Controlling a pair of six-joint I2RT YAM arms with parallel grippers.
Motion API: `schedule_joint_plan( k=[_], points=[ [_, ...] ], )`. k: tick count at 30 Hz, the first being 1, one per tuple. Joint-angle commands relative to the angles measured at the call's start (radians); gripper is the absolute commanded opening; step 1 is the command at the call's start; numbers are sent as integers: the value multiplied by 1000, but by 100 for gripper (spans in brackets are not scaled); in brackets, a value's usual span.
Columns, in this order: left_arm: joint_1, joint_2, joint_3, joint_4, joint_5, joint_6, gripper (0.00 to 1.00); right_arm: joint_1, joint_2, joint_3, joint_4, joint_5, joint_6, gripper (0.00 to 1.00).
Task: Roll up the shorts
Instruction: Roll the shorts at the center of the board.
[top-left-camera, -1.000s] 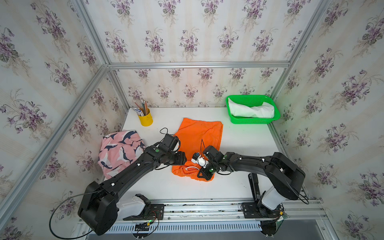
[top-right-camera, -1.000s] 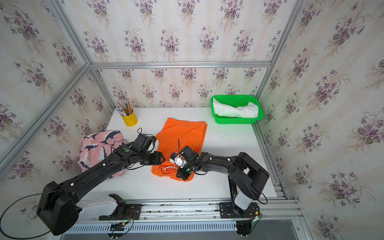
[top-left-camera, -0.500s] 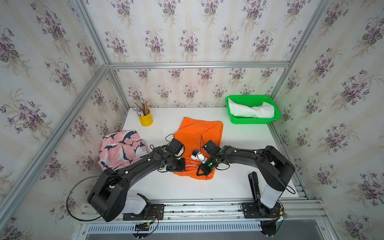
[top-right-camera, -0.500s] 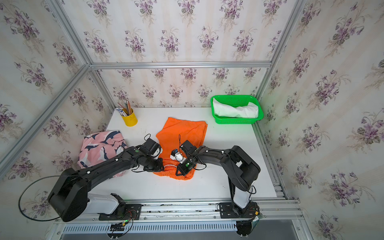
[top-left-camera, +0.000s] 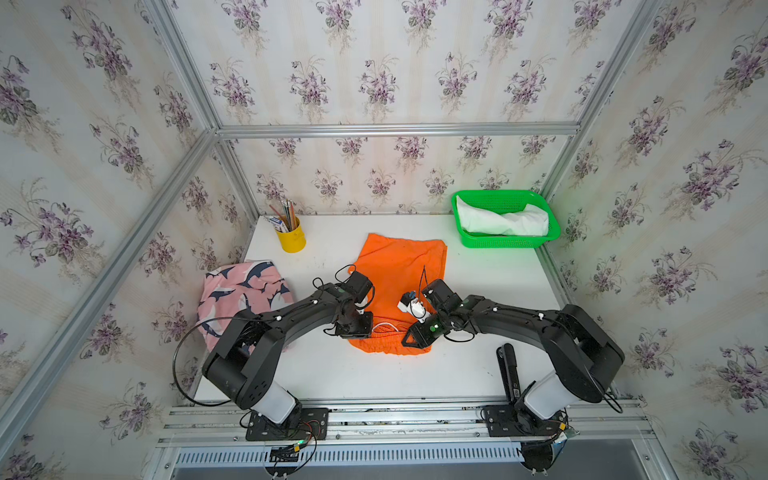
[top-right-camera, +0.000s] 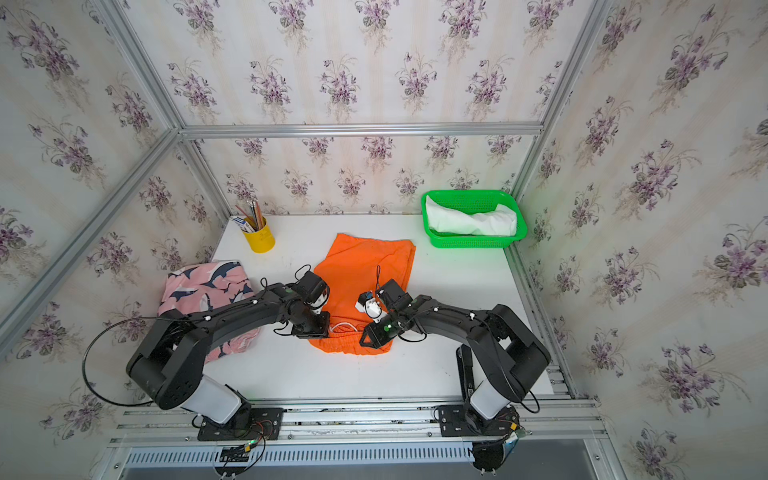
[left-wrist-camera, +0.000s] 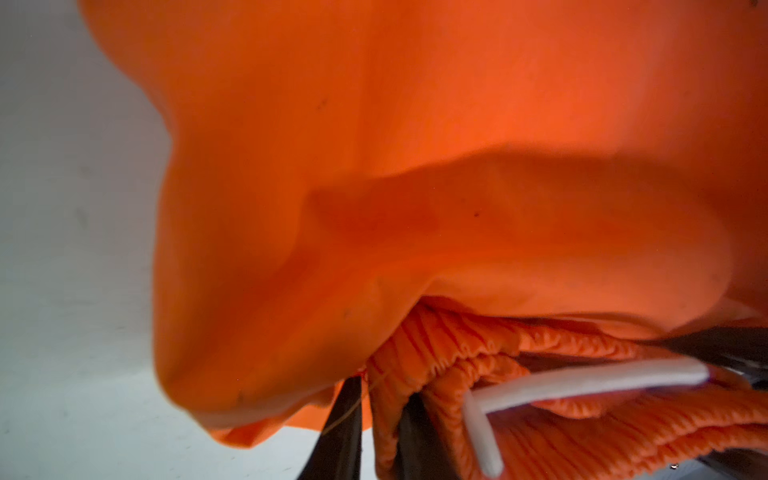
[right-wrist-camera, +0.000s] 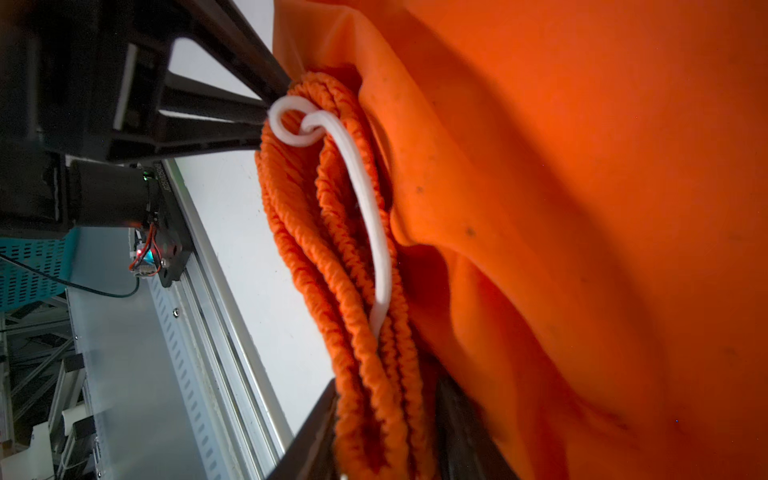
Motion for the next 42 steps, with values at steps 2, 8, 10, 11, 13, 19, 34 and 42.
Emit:
schedule_joint_plan(
  k=[2,8,10,11,13,19,34,42],
  points=[
    [1,-5,22,-36,-18,31,22,-2,-7,-8,87,-4,71,42],
    [2,-4,37,-69,-45,36,27,-2,36,-33,155,36,140,2],
    [7,-17,41,-78,-64,29,30,-3,41,-46,162,74,163,0],
    [8,-24,44,-82,-76,26,30,-5,42,-49,162,88,173,0],
    [9,-32,58,-98,-106,28,31,-13,47,-59,170,110,198,0],
    [12,-7,91,-124,-134,34,30,-27,60,-77,185,118,223,0],
    [8,-315,131,-262,-181,4,49,-27,85,-58,189,115,219,0],
    [-32,-372,102,-250,-119,-58,50,-27,84,-55,180,118,221,0]
  ],
)
